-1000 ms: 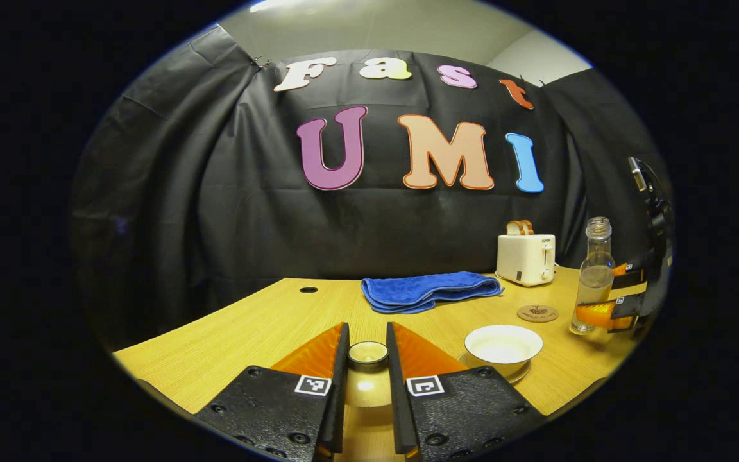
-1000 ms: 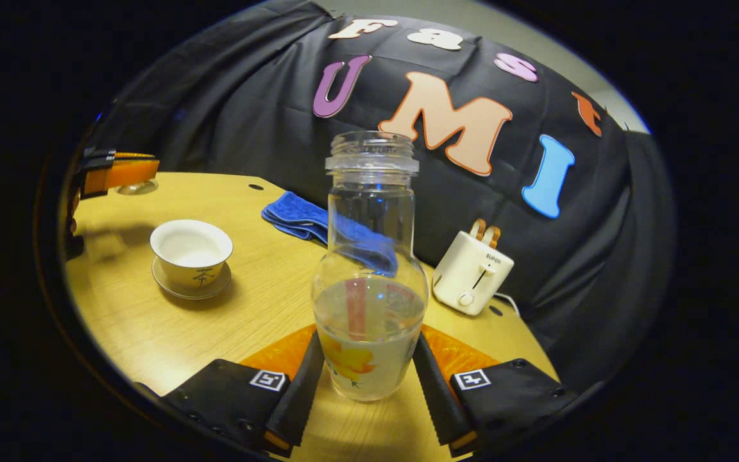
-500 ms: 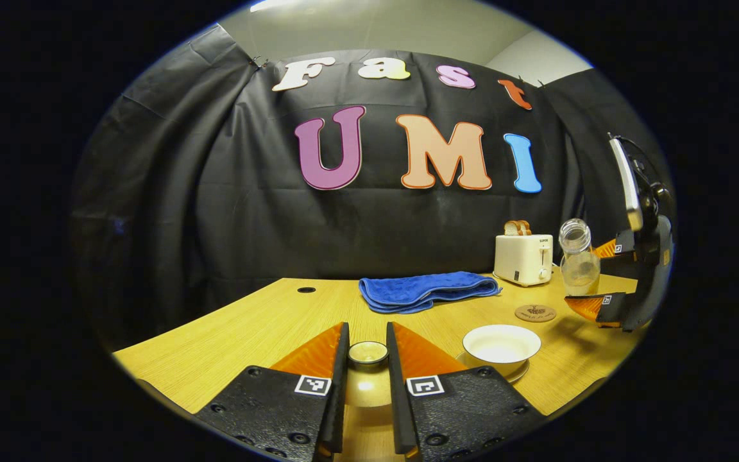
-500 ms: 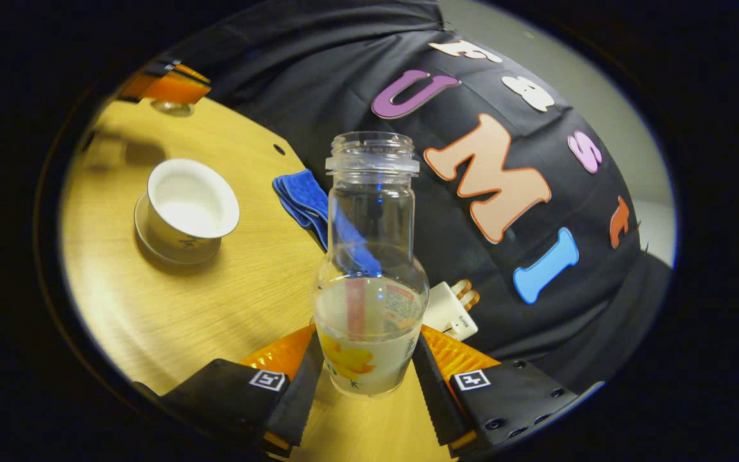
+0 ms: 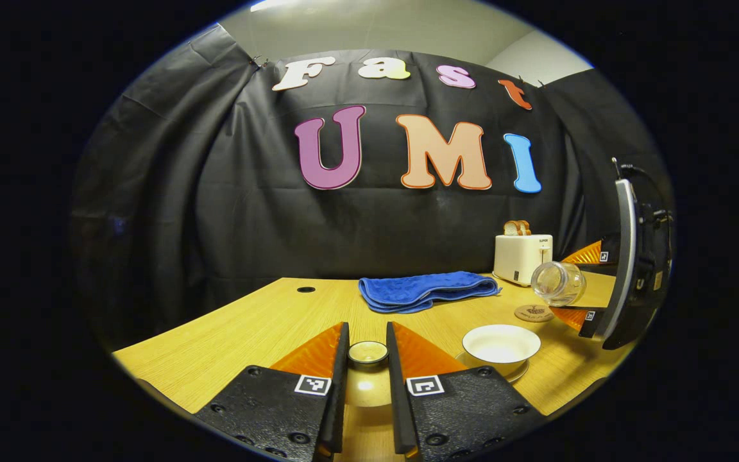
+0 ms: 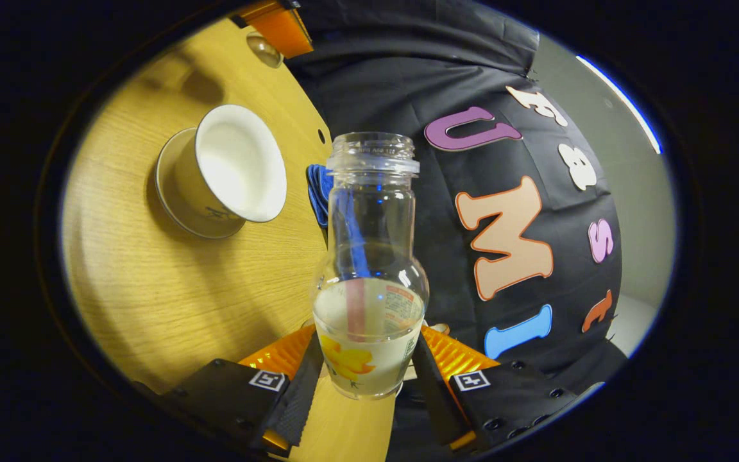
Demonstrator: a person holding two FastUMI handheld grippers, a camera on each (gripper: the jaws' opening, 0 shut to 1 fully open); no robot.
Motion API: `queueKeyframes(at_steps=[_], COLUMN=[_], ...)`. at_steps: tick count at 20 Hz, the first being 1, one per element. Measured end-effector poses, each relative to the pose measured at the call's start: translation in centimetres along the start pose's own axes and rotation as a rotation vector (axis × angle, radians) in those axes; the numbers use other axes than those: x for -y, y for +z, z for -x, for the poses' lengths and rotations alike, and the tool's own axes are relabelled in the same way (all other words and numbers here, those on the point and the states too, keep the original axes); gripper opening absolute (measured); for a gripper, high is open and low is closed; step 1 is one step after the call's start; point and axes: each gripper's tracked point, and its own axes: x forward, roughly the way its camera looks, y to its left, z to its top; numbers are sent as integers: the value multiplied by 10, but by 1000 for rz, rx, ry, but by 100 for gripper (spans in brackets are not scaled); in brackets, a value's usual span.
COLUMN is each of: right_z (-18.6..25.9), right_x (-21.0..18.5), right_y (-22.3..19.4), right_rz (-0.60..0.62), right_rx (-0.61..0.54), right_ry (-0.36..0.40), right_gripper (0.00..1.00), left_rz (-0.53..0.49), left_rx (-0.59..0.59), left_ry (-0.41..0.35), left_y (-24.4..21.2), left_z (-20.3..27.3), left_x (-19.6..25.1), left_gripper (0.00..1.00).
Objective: Open the teacup lid with one hand, grasp the water bottle and pour water into the teacup with the other hand; after pouring, place the water bottle on the coaster and then close the teacup lid.
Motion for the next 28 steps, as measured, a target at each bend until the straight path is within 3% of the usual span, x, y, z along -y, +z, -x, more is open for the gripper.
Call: queueKeyframes(at_steps=[13, 22, 28], right_z=[-10, -12, -14], right_x=[6, 22, 47], right_y=[16, 15, 21], right_rz=[328, 417, 482], right_rx=[66, 77, 94], right_ry=[-58, -108, -180], right_gripper=[79, 79, 79], left_rz=[0, 0, 0], left_rx=[1, 3, 2], left_ry=[-17, -18, -15], left_y=[0, 0, 1], left_z=[-1, -1, -1], left_x=[1, 0, -1], left_gripper=[28, 28, 28])
